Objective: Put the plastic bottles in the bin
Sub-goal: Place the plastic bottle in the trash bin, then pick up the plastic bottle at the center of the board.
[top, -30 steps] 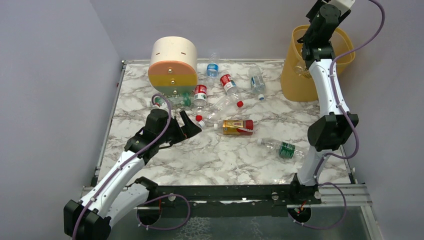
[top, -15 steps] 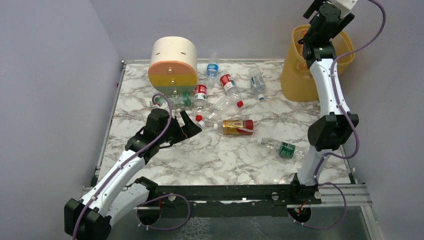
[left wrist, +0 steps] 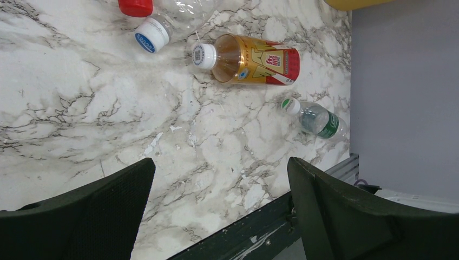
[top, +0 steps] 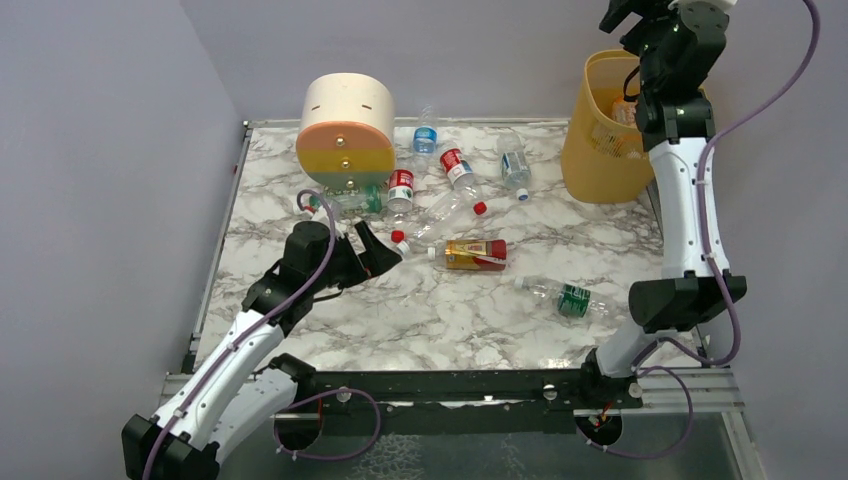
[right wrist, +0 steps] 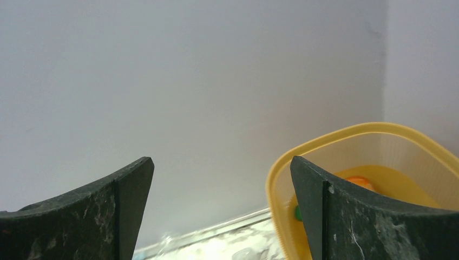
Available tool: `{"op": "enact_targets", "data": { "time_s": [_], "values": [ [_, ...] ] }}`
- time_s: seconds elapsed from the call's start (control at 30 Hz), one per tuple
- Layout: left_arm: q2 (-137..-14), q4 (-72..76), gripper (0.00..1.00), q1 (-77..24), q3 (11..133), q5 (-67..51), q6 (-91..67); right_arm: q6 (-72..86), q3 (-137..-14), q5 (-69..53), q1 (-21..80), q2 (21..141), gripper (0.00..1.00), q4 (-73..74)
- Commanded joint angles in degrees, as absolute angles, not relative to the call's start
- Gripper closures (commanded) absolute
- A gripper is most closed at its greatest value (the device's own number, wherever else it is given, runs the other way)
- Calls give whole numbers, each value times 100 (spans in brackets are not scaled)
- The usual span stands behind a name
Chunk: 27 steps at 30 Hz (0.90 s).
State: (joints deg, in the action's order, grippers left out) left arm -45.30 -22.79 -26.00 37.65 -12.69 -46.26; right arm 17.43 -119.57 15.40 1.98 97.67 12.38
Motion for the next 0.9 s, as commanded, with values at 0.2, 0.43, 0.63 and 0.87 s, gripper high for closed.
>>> {"op": "enact_targets", "data": {
  "time_s": [0.2,0.43,0.63,0.87],
  "values": [
    [-4200,-2215,1,-2628,3552,-1372,-4660,1397,-11500,-1204,1536,9219,0,2021],
    [-4080,-2265,1,-2627,3509,-1407,-4685,947,-10339,-1389,2730,9121,0,2543],
    [-4045,-2290,1,-2624,3505,-1391,-4683,1162,-8295,-1224,3365,8683,0,1886],
    [-3962,-2283,1,-2628,3488,-1388,-4724,1182,-7400,-1165,3697,8762,0,1762]
  ]
}}
